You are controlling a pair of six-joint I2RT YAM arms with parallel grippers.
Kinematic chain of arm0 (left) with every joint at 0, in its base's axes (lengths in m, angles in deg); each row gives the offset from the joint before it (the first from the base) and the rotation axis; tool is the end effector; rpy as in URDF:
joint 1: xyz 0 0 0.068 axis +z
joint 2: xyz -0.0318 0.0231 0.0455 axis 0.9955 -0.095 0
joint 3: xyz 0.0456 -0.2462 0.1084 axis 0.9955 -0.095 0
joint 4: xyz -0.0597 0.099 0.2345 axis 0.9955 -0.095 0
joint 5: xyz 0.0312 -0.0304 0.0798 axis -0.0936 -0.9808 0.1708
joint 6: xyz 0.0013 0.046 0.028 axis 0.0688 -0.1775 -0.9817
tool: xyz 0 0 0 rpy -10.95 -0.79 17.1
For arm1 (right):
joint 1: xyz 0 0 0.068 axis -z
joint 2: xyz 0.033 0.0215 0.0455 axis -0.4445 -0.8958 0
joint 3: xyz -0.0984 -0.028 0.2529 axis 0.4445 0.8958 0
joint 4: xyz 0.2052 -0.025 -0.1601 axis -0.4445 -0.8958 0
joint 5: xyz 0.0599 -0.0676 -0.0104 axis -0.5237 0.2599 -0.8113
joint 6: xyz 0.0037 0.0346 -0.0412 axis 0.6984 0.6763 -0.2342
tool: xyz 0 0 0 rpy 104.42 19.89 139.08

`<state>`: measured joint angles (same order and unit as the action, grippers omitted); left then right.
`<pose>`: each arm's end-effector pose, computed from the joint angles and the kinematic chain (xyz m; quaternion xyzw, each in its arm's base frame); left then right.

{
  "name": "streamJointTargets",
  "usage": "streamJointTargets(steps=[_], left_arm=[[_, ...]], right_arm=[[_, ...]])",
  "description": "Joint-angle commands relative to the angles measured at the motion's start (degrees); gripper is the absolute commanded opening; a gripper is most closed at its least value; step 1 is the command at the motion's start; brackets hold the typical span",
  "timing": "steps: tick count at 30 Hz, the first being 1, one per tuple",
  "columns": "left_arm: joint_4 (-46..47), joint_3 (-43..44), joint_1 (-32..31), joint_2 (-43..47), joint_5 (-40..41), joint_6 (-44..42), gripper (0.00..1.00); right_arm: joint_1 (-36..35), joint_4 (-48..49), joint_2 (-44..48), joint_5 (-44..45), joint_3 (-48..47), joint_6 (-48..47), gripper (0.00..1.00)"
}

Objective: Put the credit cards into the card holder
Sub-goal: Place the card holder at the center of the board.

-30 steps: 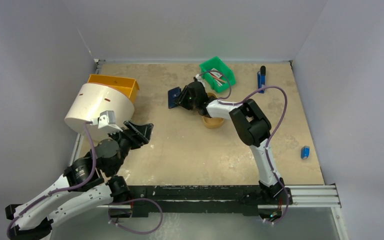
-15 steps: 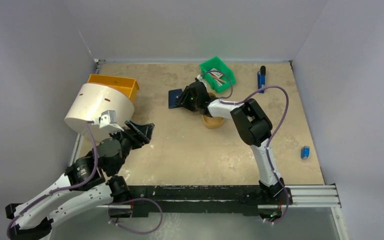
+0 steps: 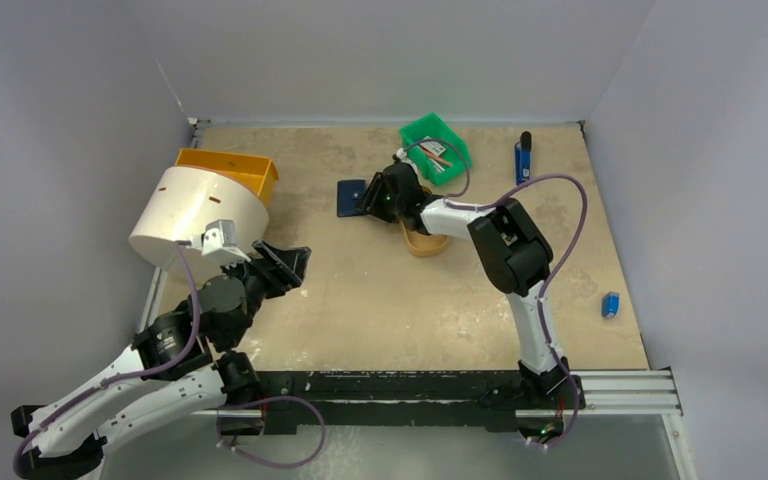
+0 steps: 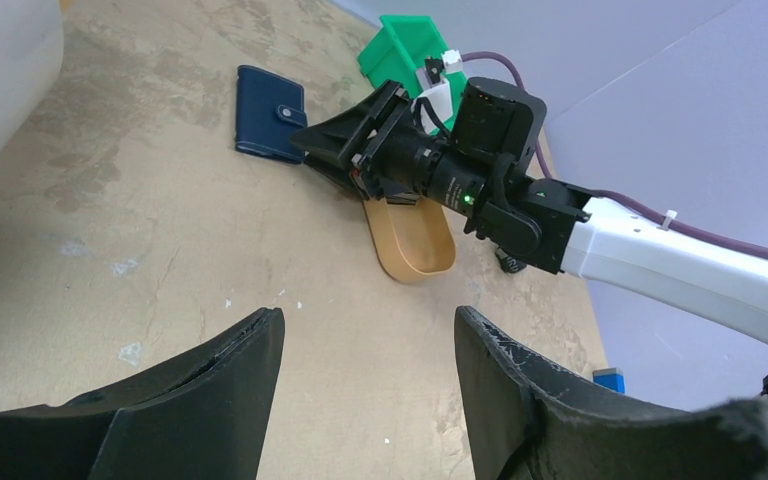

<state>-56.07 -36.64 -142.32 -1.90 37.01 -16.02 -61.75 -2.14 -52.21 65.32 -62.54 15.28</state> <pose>0.0729 -0.0710 0.3304 -0.1812 0.7484 -0.3050 0.5605 0.4002 0.2847 0.1550 0.1143 0.8476 0.3615 0.3712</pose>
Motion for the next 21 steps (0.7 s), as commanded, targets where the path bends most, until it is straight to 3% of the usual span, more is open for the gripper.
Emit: streamJointTargets(steps=[1,21], left_arm=[[2.2,-0.5,0.1,-0.8,-0.6,0.5,0.62],[2.9,-1.3,0.1,-1.6,-1.4,1.0,0.62]], right_arm=[[0.3,0.6,4.2,-0.5,1.2,-2.3,0.46],[-0.1,-0.4,-2.5,-5.9,-6.3,-3.2,0.44]])
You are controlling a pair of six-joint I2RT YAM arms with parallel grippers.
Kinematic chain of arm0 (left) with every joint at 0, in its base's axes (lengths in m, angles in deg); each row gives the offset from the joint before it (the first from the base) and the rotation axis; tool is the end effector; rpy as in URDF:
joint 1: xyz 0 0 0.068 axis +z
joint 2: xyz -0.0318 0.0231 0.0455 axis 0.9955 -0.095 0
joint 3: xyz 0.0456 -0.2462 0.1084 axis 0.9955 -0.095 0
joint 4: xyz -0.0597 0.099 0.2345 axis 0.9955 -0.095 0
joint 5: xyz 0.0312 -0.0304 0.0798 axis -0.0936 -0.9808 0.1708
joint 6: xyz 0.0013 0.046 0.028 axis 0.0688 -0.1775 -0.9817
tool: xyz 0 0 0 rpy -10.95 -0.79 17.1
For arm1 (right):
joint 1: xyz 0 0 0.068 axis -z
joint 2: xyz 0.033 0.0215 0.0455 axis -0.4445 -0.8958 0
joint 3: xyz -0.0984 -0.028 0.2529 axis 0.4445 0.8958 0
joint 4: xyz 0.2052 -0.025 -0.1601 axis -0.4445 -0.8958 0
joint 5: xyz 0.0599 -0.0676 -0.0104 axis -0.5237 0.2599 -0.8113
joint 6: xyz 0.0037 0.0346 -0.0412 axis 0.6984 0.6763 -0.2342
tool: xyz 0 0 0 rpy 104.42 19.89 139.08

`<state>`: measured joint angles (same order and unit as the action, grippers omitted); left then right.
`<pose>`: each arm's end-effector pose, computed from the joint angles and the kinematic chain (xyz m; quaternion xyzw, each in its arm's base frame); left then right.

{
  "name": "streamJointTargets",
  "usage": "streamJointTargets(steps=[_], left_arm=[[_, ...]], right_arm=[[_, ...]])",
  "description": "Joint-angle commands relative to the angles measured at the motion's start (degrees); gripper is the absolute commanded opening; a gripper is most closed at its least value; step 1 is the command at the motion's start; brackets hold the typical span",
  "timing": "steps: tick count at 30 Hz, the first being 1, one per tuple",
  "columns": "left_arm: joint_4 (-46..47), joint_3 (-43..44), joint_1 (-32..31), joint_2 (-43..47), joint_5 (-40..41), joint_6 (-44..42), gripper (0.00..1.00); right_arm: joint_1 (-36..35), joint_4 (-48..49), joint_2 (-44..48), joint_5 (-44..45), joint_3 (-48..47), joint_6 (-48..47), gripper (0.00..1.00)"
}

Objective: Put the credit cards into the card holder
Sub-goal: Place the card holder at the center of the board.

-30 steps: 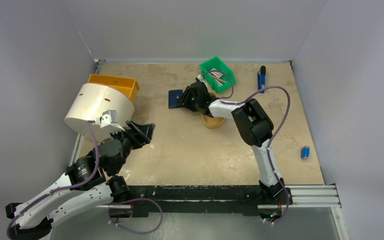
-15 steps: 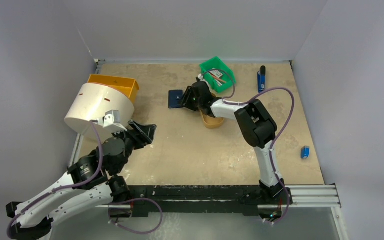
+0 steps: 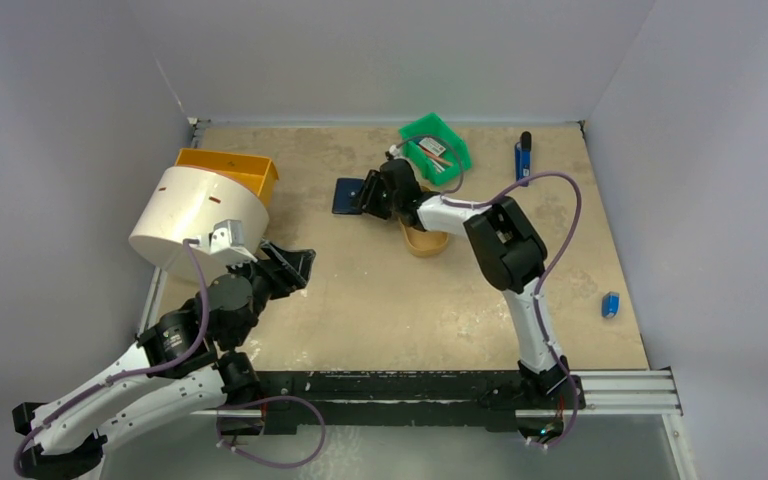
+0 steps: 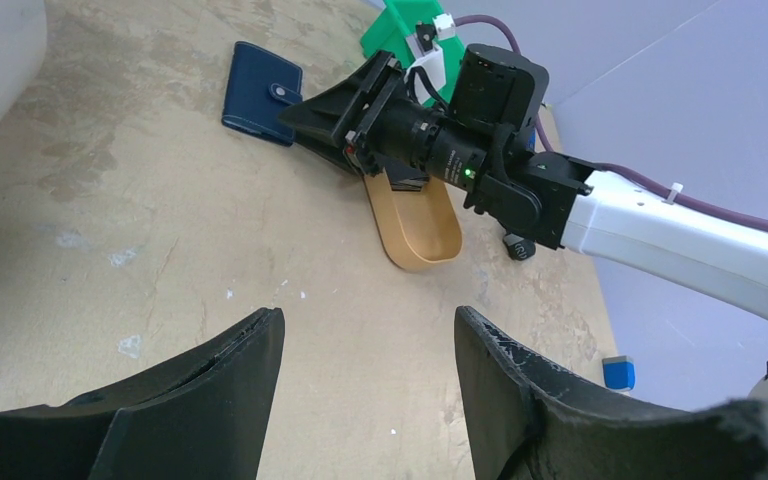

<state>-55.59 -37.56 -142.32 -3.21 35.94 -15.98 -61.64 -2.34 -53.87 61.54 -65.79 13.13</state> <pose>0.0762 -0.0773 0.3241 -0.1713 0.7591 -0.2997 0.5520 0.4080 0.2920 0.1590 0.0809 0.8446 0.3814 0.3668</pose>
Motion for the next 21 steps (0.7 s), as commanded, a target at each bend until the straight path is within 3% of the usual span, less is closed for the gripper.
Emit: streamJointTargets(steps=[1,14,21], left_arm=[[2.5,-0.4,0.1,-0.4,-0.3,1.0,0.62],[2.8,-0.1,0.1,-0.9,-0.7,0.7,0.62],[1.2,1.9,0.1,-0.9,-0.2,-1.3,0.68]], right_arm=[[-0.3,-0.4,-1.1,-2.6,-3.6,-1.0,0.44],[-1.4,-4.5,-5.1,-9.1,-11.1,-1.5,0.44],[-1.1,-8.6,3.6,-7.6,-10.0,-8.5,0.46]])
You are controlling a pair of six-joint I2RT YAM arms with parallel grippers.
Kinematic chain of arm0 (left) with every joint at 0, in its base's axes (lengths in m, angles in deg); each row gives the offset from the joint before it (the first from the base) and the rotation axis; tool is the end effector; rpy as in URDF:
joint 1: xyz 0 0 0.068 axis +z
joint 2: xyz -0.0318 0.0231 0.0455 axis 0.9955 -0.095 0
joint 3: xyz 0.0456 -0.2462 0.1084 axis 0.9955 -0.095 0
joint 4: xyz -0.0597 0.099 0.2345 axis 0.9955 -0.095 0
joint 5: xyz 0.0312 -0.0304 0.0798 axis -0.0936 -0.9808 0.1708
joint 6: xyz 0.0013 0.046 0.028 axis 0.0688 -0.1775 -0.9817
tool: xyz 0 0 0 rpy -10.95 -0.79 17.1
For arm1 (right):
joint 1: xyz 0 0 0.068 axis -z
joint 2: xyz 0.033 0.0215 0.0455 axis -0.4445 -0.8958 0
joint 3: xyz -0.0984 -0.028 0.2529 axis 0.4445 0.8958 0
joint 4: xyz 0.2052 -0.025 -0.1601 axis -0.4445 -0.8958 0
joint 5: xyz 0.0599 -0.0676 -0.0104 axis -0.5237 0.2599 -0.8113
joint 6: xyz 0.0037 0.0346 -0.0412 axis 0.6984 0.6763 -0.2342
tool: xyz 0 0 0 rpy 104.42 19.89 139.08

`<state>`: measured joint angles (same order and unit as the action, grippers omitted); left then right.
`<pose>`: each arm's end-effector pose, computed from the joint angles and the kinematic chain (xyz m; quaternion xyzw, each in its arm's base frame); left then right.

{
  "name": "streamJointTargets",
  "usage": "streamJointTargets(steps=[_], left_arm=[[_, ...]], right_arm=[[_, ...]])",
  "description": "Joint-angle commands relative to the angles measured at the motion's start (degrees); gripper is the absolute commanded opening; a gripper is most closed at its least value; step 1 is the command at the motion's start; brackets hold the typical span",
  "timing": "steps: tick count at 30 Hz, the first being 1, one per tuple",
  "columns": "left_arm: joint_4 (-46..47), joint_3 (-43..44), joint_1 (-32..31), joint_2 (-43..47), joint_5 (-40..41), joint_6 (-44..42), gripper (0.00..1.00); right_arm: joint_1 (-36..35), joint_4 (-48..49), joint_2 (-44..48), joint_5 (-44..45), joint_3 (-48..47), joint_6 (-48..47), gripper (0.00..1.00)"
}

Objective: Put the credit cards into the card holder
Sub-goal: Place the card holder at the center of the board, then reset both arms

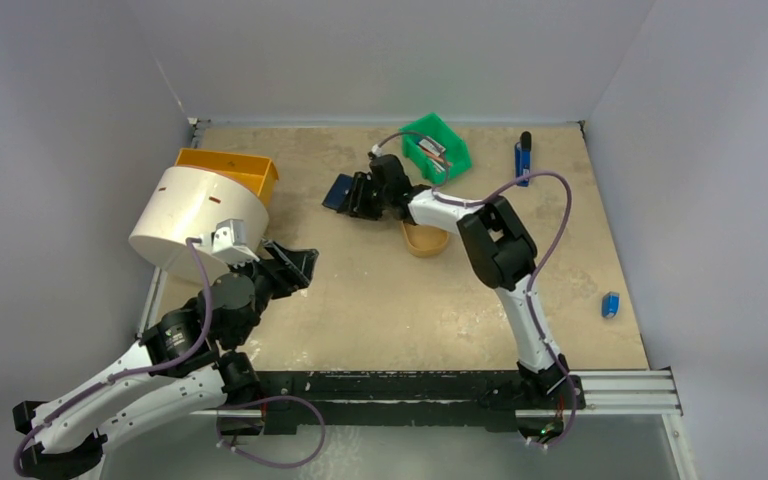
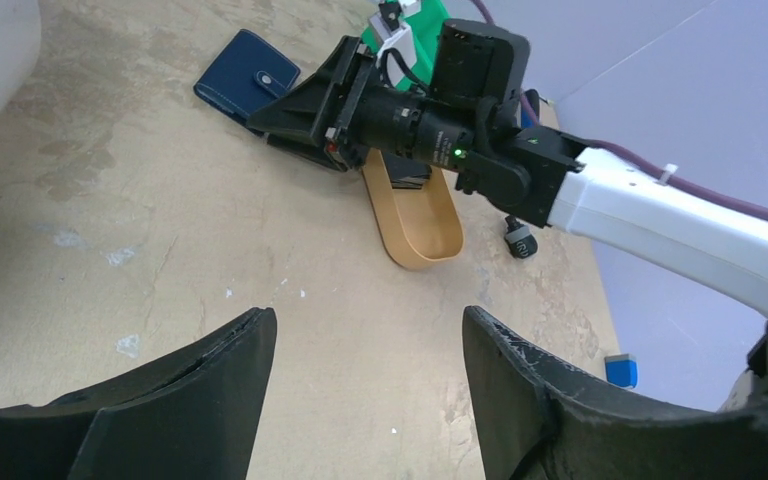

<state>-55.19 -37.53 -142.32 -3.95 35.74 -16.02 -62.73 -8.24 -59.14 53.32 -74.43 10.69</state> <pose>0.0777 -0.0798 0.3238 -0.1692 0.7611 -0.2985 0.5505 0.4172 0.3169 0.1529 0.0200 0.8566 0.4091 0.3139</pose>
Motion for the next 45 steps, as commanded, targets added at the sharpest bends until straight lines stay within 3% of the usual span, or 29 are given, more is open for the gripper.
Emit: streamJointTargets(steps=[1,7,11,16,21,24,26,29,34,39,45], left_arm=[[0.6,2.6,0.1,-0.1,0.3,-1.8,0.69],[-1.0,6.6,0.1,-0.8,7.0,-3.2,0.76],[-3.4,10.1,0.1,-5.1,15.0,-0.5,0.78],[-10.3,17.4,0.1,-16.3,26.1,15.5,0.8],[-26.8,28.4,0.1,-31.9,29.6,31.8,0.82],[-26.6,32.1,0.1,-37.3,26.7,28.3,0.83],[-22.6,32.9,0.1,-39.3,23.5,21.5,0.87],[-15.4,32.2,0.1,-40.6,19.8,7.0,0.92],[-5.7,27.9,0.7,-37.0,11.1,-1.9,0.95],[-0.1,25.4,0.9,-34.0,7.0,-6.4,0.99],[-3.1,37.7,1.0,-38.7,6.4,-13.6,0.99]], right_arm=[[0.0,-3.9,11.3,1.6,-1.3,-7.7,0.46],[-0.1,-10.8,28.3,11.0,2.0,-18.8,0.49],[-1.4,-12.0,40.5,16.6,11.0,-22.6,0.49],[-6.6,-11.5,53.9,35.3,23.2,-23.3,0.51],[-6.6,-24.7,63.3,41.0,28.4,-12.8,0.57],[-6.6,-28.3,69.9,42.1,32.6,-13.3,0.69],[-6.5,-27.0,74.1,40.5,36.5,-19.6,0.78],[-6.5,-24.8,80.6,40.1,43.3,-19.6,0.81],[-6.5,-19.1,90.7,41.4,51.2,-17.1,0.88],[-6.4,-22.4,89.5,42.9,46.8,-21.4,0.92],[-6.4,-26.3,82.7,43.9,27.9,-29.7,0.92]])
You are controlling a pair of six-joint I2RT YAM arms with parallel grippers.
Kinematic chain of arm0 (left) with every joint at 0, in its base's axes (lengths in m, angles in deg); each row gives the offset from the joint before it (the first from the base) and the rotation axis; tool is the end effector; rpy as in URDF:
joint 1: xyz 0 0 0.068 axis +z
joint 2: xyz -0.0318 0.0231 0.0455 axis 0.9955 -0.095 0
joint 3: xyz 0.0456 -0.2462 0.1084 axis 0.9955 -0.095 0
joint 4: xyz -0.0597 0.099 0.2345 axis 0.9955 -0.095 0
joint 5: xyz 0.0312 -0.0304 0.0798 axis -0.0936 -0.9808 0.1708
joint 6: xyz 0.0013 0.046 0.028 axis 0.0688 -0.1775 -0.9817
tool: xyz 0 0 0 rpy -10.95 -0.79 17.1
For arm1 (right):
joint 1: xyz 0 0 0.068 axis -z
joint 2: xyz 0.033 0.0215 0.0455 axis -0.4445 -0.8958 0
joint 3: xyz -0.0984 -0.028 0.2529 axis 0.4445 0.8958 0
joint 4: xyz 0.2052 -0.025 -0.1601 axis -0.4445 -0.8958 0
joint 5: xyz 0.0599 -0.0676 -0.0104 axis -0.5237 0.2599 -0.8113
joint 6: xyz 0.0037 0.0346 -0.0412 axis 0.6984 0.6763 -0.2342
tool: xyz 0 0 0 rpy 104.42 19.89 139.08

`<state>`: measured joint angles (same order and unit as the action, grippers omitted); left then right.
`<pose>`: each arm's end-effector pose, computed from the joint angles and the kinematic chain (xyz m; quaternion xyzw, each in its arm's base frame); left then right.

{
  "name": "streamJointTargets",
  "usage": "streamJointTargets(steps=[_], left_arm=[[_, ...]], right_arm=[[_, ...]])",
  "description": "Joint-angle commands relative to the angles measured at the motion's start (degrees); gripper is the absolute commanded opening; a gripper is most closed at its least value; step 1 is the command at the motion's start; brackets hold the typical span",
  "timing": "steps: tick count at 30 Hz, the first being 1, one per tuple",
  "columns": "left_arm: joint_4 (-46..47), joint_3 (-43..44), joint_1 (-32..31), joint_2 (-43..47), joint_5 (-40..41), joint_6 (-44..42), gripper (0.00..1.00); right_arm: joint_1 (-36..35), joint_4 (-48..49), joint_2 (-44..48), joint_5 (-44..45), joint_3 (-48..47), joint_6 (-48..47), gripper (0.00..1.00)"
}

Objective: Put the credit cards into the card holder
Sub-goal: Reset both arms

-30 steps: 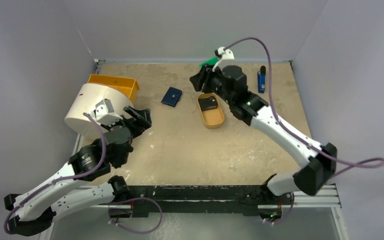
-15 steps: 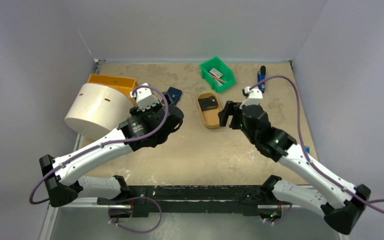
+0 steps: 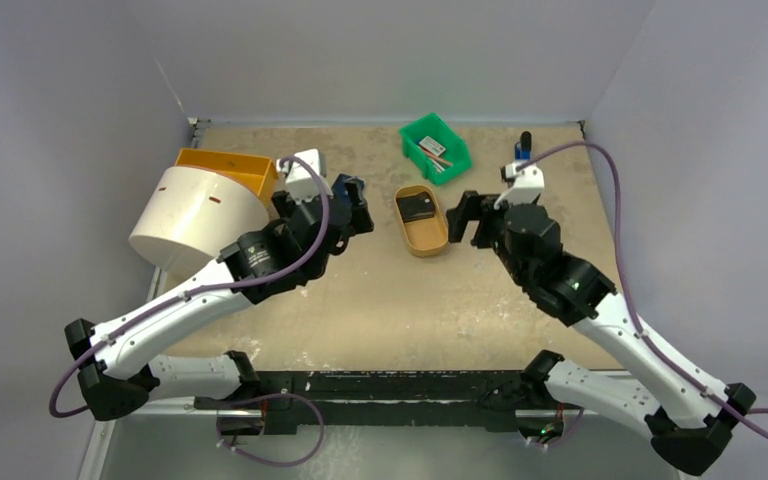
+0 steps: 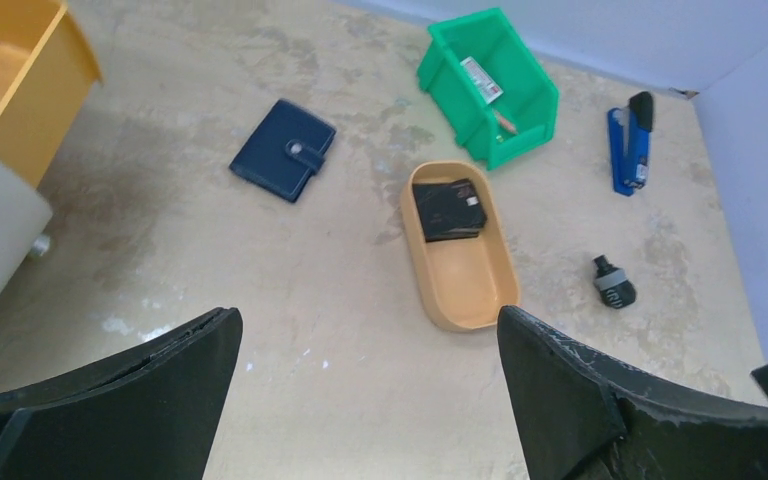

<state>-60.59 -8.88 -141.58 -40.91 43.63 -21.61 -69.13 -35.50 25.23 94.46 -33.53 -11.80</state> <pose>0.1488 -0.1804 0.3845 -0.1303 0.8060 -0.1356 0.5612 0.1470 0.1130 0.3708 0.0285 0.7713 0.1774 0.6106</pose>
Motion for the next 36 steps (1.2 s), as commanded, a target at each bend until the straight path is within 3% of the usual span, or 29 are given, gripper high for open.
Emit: streamJointTargets(steps=[1,6,11,16,19,22,26,36], left_arm=[[2.9,11.2,0.2,-1.8,-1.4,-9.9,0.98],[6.4,18.0,0.3,0.9,-0.9,-19.4,0.98],[11.5,17.5,0.2,7.6,1.5,-25.9,0.98],[13.9,17.1,0.2,11.3,9.5,-28.4,0.97],[12.7,20.2,0.2,10.9,13.7,-29.2,0.98],[11.2,24.3,0.2,9.7,14.6,-29.8,0.98],[11.4,26.1,0.2,9.2,13.3,-30.0,0.98],[8.9,28.5,0.2,5.9,9.2,-27.5,0.98]], right_arm=[[0.0,1.2,-1.8,2.7,-15.5,-9.1,0.91],[0.0,5.0,1.3,-2.1,-25.6,-19.5,0.93],[0.0,13.0,8.3,-5.8,-25.6,-27.5,0.99],[0.0,17.8,12.6,3.3,-21.7,-27.6,0.99],[0.0,19.8,11.3,15.0,-23.1,-26.2,0.99],[0.0,14.8,8.5,23.0,-27.8,-20.4,0.99],[0.0,16.1,7.1,26.1,-27.6,-19.9,0.99],[0.0,21.7,11.6,8.3,-22.0,-19.7,0.99]])
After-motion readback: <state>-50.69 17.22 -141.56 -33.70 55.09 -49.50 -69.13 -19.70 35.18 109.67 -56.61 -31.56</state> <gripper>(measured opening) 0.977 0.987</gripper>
